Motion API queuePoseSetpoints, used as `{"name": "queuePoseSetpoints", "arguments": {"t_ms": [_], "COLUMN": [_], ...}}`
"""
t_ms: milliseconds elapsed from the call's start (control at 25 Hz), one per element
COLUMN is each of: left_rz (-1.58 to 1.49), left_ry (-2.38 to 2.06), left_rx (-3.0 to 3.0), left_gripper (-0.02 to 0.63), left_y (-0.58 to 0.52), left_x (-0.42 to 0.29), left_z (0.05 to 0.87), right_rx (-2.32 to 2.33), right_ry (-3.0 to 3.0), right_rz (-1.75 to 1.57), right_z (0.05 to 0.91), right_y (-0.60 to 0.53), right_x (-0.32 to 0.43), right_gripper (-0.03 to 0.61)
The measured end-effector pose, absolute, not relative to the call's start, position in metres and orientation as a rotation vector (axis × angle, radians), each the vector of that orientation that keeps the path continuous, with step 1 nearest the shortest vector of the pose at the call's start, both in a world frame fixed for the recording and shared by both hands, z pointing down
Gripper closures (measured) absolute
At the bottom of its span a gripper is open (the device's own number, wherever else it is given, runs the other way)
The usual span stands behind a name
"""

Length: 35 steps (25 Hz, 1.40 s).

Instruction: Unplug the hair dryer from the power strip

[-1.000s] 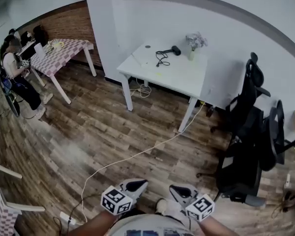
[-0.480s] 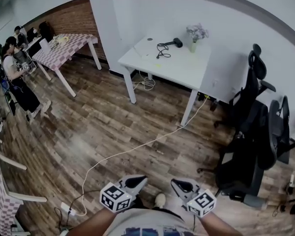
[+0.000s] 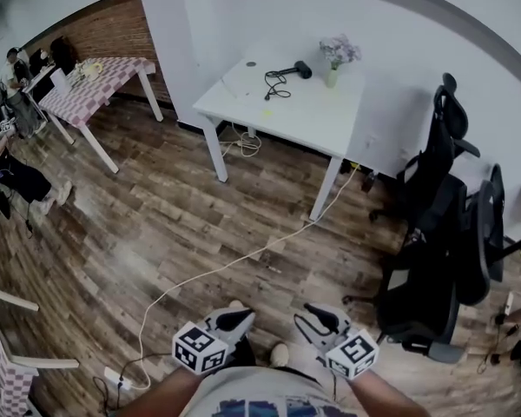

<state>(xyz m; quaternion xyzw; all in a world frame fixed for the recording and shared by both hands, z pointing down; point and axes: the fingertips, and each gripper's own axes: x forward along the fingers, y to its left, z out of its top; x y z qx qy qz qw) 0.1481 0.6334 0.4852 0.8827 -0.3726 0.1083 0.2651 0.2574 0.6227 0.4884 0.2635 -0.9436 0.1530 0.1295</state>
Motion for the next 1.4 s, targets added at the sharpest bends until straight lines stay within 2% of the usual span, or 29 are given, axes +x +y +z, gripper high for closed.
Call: {"name": "queuePoseSetpoints", "arguments": {"t_ms": [240,760,1080,1400], "left_rz": [0.261,0.232,0.198,0.255], "left_ry": [-0.957,-0.906,-0.898,-0.961], "left_rx": [2.436,2.410,2.372,2.354], "left_gripper": [0.610,0.611,0.611,0.611], "left_y": [0.565,0.466,0.418,0.337], "left_x": [0.107,-0.025,-0.035,-0.017], "left_z": [0.477,0.487,0.501,0.504], "right_rx": [0.819,0.781,0.806,0.759], "right_ry": [-2.712,-2.738,-2.724,-2.769], "right_rz": [0.431,0.343,0.408,0.403], "right_z": [0.482,0.464,0.472,0.477], "right_y": [0.560,0.440,0.399,0.304], "right_x": [0.213,0.088,0.082,0.094], "right_gripper": [0.445,0.456,0.468,0.479]}}
